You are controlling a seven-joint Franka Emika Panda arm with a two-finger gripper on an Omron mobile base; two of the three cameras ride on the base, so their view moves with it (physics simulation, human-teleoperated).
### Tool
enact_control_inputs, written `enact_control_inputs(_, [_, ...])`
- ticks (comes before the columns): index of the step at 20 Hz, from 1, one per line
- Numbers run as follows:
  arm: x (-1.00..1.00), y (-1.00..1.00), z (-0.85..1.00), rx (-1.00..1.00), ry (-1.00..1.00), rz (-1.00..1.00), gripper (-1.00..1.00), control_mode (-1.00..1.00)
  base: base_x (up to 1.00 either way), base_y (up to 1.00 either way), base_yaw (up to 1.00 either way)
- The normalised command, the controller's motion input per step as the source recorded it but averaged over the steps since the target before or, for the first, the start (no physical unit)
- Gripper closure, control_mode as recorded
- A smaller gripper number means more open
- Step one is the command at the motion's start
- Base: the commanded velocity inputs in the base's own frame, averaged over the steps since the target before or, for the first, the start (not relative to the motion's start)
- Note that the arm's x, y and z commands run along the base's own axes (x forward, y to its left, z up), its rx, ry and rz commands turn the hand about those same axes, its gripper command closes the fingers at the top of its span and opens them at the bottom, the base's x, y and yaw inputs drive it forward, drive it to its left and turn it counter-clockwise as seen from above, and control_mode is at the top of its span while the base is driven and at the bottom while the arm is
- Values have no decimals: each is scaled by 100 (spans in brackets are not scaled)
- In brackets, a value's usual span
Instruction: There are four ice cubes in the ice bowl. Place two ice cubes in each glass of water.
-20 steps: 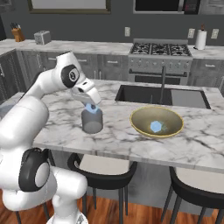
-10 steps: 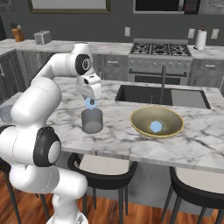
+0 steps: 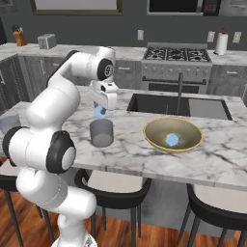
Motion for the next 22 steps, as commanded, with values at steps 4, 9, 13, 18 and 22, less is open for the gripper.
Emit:
enact_control_inputs(4, [27,0,0,5,5,-2,100,-100,0,0,0])
enact_control_inputs(9, [1,0,0,0,1,0,100,-100,0,0,0])
enact_control_inputs(13, [0,0,-1,0,0,0,100,-100,0,0,0])
enact_control_inputs(18, [0,0,-27,0,-5,-1,100,-100,0,0,0])
enact_control_inputs(22, [-6,4,-41,0,-17,0,100,-100,0,0,0])
